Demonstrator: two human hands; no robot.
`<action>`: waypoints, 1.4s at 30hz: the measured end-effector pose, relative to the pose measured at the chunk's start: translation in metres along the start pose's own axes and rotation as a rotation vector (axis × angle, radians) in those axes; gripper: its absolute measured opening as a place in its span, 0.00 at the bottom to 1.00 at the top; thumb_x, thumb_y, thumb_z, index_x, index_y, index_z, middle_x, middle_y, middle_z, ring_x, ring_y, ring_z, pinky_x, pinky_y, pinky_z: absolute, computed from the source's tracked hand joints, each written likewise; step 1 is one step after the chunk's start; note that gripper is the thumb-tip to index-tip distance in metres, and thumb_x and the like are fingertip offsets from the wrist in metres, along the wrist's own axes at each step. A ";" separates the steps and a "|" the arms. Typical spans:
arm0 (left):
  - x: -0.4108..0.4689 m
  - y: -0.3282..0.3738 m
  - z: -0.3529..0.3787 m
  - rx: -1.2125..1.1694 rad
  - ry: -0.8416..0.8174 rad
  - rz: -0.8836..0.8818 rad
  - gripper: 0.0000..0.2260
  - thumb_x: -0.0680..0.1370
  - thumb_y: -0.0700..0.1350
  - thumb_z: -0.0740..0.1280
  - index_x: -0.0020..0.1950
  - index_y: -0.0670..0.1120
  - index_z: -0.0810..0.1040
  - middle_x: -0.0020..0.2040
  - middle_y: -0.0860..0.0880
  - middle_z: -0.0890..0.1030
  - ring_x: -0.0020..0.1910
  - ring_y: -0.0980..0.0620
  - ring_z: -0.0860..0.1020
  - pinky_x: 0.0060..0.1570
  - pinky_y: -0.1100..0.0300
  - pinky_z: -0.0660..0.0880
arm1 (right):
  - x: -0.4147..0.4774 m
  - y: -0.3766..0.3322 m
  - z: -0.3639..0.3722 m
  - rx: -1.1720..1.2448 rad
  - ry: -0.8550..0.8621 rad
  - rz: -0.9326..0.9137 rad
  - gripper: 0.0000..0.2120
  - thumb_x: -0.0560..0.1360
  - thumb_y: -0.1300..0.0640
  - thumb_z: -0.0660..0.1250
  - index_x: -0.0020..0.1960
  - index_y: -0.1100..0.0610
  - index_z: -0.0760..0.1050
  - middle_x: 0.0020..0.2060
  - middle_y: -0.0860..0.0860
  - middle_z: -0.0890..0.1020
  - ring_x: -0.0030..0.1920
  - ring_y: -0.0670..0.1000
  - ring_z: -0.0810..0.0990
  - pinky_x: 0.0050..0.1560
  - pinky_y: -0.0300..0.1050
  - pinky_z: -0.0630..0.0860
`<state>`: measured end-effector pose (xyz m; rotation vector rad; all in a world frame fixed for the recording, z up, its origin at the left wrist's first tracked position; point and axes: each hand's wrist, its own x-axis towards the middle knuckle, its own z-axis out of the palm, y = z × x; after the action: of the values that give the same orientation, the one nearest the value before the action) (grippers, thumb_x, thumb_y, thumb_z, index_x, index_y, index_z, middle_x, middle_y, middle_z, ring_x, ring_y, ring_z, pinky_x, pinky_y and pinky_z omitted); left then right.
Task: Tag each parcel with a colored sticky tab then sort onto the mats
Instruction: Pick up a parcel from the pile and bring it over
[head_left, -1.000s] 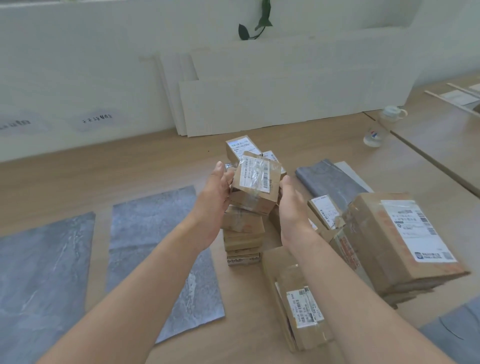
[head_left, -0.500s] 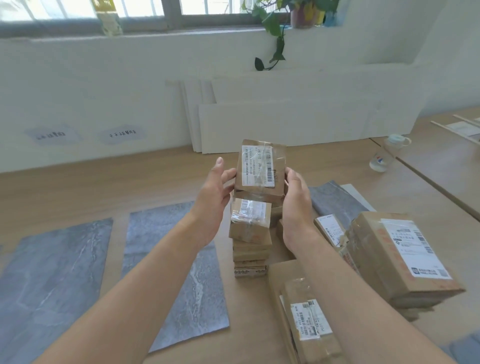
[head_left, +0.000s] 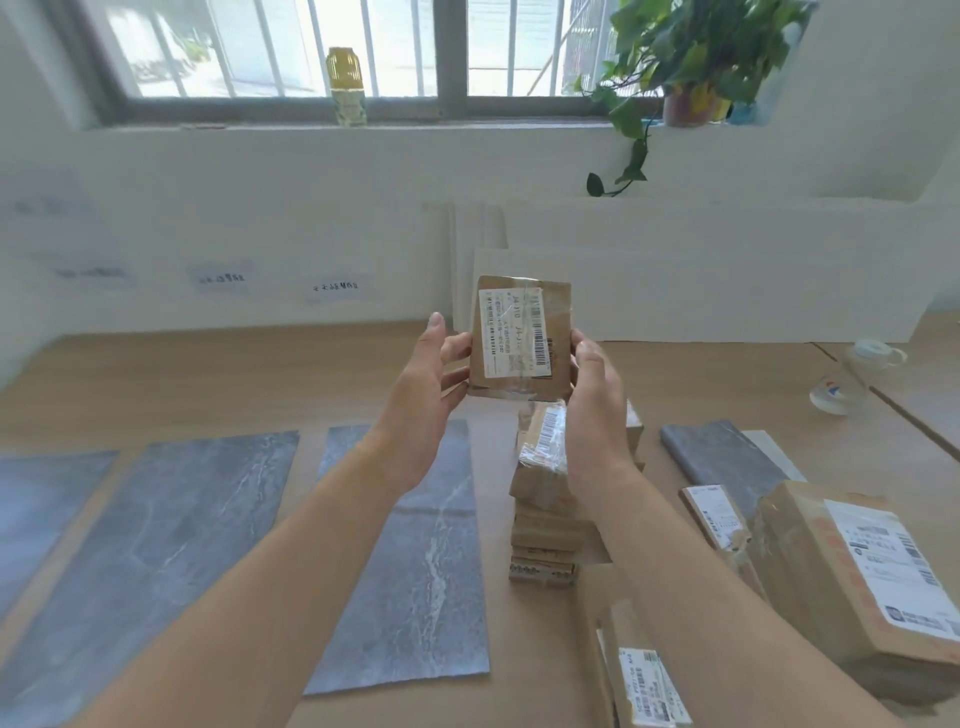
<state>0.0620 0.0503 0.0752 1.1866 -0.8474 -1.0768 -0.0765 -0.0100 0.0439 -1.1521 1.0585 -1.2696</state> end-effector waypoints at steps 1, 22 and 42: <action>-0.003 0.001 -0.007 -0.008 0.026 0.003 0.26 0.83 0.62 0.50 0.63 0.48 0.79 0.59 0.51 0.84 0.62 0.50 0.78 0.68 0.56 0.70 | -0.003 0.001 0.006 0.005 -0.021 -0.001 0.25 0.80 0.42 0.54 0.73 0.48 0.73 0.66 0.47 0.80 0.68 0.46 0.77 0.72 0.53 0.72; -0.090 0.039 -0.192 -0.013 0.184 0.064 0.26 0.84 0.63 0.48 0.65 0.48 0.76 0.62 0.50 0.82 0.62 0.53 0.78 0.65 0.60 0.71 | -0.115 0.009 0.177 0.012 -0.206 -0.006 0.27 0.77 0.43 0.55 0.71 0.50 0.75 0.63 0.48 0.83 0.66 0.47 0.79 0.72 0.54 0.73; -0.188 0.048 -0.381 0.016 0.194 0.035 0.28 0.84 0.63 0.48 0.68 0.47 0.77 0.60 0.52 0.83 0.61 0.54 0.79 0.65 0.57 0.71 | -0.260 0.041 0.321 0.059 -0.236 0.041 0.18 0.86 0.54 0.53 0.71 0.54 0.76 0.59 0.48 0.85 0.60 0.44 0.82 0.67 0.46 0.77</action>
<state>0.3729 0.3420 0.0517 1.2626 -0.7249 -0.9114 0.2368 0.2616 0.0373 -1.1959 0.8601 -1.0958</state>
